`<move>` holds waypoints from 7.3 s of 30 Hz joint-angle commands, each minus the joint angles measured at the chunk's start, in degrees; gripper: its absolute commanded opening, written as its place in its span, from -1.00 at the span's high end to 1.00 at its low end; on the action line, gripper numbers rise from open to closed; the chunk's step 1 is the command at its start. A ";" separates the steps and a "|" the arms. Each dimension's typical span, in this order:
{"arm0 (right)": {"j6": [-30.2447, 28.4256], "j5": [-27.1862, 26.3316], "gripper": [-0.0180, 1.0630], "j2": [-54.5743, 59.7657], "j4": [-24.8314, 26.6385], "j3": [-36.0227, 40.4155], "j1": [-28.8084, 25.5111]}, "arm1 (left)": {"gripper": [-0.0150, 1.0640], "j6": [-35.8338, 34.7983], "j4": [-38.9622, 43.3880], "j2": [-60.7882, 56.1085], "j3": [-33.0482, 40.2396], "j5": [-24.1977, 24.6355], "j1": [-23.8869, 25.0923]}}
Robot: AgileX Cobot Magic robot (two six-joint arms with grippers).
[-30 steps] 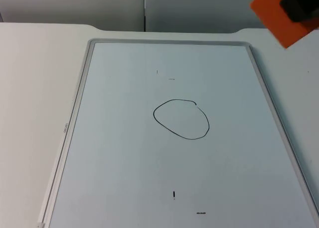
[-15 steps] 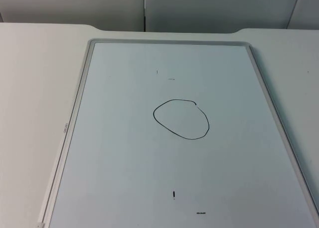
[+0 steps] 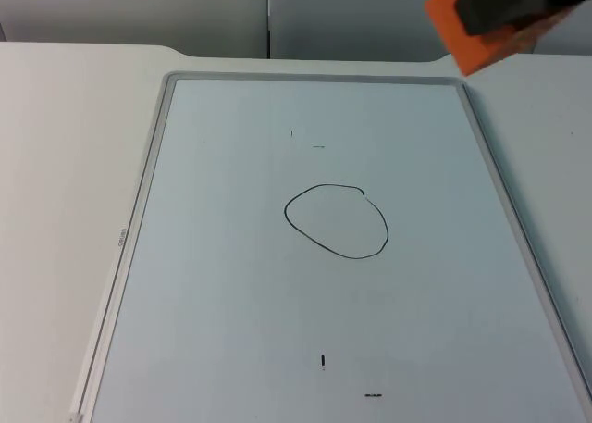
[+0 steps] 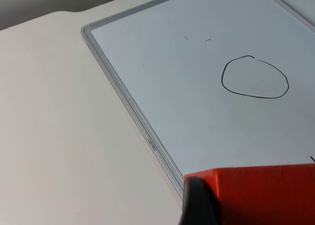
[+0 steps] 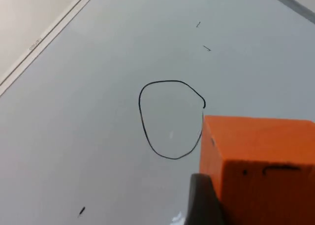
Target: Pick up one cube with the left hand and another cube with the right hand. First place the cube in the right hand at the target position, then stack the cube in the left hand on top.
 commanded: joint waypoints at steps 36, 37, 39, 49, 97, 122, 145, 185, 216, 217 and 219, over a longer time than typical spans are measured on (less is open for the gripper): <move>-12.92 -0.15 0.97 42.33 11.96 -21.40 -6.43 | 0.62 -0.36 -0.32 -0.44 0.09 -0.75 -0.40; -12.92 -0.74 0.97 42.60 11.96 -21.40 -6.43 | 0.62 -0.36 -0.32 -0.44 0.09 -0.75 -0.40; -12.92 -1.01 0.97 42.84 11.96 -21.40 -6.43 | 0.62 -0.36 -0.32 -0.44 0.09 -0.75 -0.40; -12.92 -0.90 0.97 43.22 11.94 -21.40 -6.43 | 0.62 -0.36 -0.32 -0.44 0.09 -0.75 -0.40; -11.35 0.44 0.97 45.87 8.60 -21.29 -6.43 | 0.62 -0.36 -0.32 -0.44 0.09 -0.64 -0.40; -12.92 0.44 -0.94 30.98 8.88 -27.20 -6.43 | 0.62 -0.36 -0.32 -0.44 0.09 -0.64 -0.40; -23.83 4.66 -0.94 -23.11 12.10 -18.35 -6.43 | 0.62 -0.36 -0.10 -0.44 0.09 -0.64 -0.40; -20.75 -8.75 -0.94 -53.18 16.31 11.57 -6.43 | 0.62 31.24 -26.52 52.46 -33.85 -9.80 -0.40; -22.52 -12.86 -0.94 -53.18 15.99 17.37 -6.43 | 0.62 34.61 -29.20 86.96 -56.10 -5.48 -4.40; -22.63 -12.87 -0.94 -53.18 15.99 17.37 -6.43 | 0.62 34.98 -29.21 87.39 -56.10 -5.56 -4.40; -22.94 -12.87 -0.94 -53.18 16.31 17.37 -6.43 | 0.62 35.94 -29.98 87.52 -56.10 -5.61 -4.40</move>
